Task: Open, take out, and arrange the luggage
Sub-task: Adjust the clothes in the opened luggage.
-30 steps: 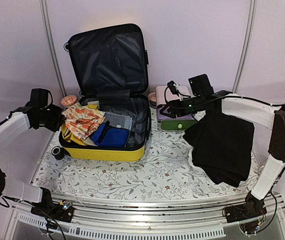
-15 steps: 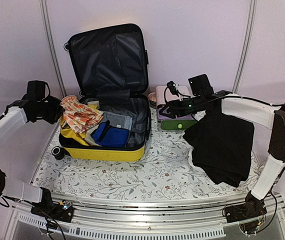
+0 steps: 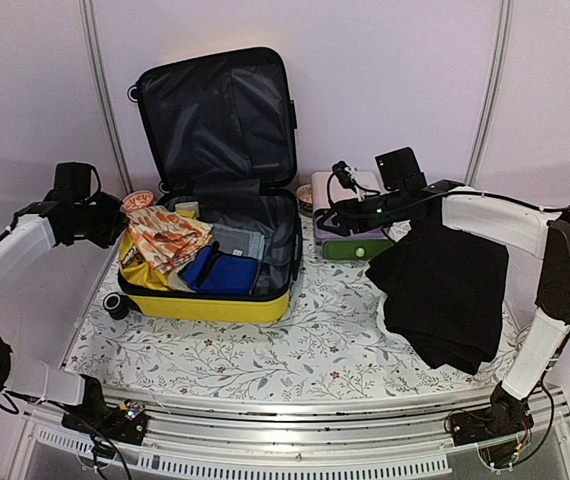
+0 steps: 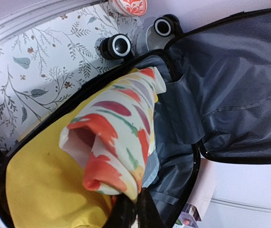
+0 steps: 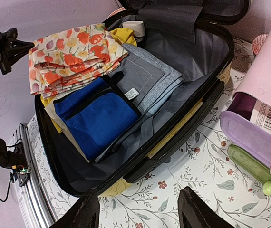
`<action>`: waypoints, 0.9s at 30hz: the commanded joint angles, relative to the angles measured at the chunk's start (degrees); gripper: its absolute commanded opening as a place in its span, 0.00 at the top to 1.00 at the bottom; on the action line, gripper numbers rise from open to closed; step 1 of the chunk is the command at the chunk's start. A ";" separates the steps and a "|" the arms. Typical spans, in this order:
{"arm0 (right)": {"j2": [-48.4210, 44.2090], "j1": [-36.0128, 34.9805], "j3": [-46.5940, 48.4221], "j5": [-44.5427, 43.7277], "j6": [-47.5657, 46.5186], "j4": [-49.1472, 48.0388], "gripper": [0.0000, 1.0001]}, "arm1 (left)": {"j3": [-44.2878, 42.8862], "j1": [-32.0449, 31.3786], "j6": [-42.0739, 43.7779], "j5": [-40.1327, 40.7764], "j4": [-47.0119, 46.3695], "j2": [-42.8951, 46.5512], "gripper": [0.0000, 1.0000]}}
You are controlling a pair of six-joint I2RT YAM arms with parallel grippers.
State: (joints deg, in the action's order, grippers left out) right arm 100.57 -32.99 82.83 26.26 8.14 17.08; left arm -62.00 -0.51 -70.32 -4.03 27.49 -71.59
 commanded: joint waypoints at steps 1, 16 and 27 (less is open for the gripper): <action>0.72 -0.23 1.43 0.81 0.21 -0.07 0.41 | 0.37 0.50 0.85 0.14 -2.26 0.83 1.00; 0.96 -0.23 2.76 1.57 0.08 0.46 0.41 | -1.62 0.54 0.87 0.68 -0.31 0.51 0.77; 1.06 -0.32 3.04 1.66 0.08 0.59 0.41 | 4.86 5.46 0.91 -2.02 -1.71 2.17 0.51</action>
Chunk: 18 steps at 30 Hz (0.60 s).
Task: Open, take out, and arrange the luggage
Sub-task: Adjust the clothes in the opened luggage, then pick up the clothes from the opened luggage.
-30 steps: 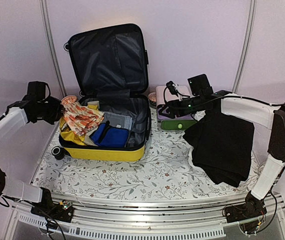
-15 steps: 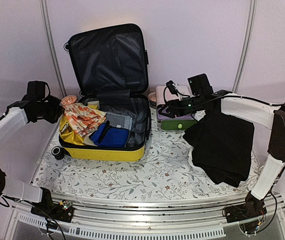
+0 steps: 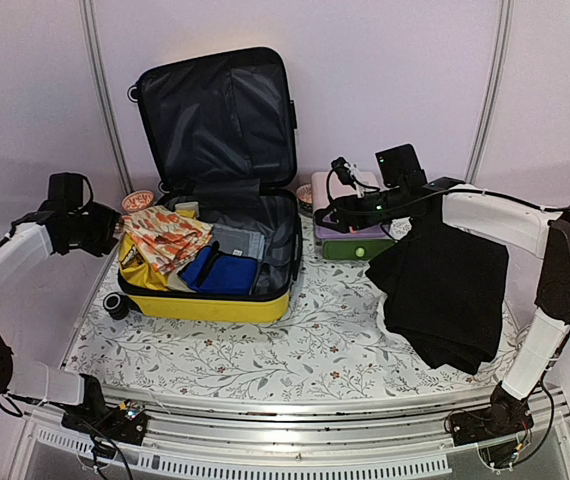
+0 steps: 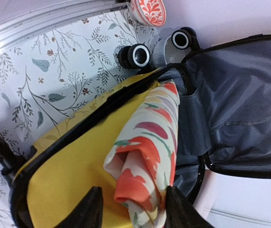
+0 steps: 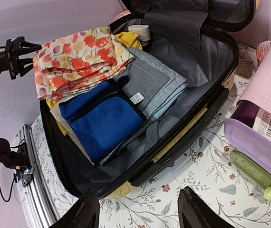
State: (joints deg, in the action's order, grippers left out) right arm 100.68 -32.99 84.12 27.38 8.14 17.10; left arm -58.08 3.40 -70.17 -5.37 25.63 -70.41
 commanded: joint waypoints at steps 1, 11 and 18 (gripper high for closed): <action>1.00 -0.32 1.75 0.55 0.12 0.57 0.41 | 1.26 2.10 0.94 -0.76 0.20 1.24 0.48; 1.17 -0.40 2.19 0.39 0.21 1.05 0.41 | 2.98 5.39 0.85 -5.54 -7.43 -0.68 0.37; 1.04 -0.41 2.02 -0.08 0.19 1.53 0.41 | 2.68 5.20 -1.45 -11.39 -13.49 -4.88 0.37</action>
State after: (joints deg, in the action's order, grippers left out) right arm 101.23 -32.99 84.82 27.55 8.14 18.02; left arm -55.33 8.32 -70.41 -12.10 17.15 -73.01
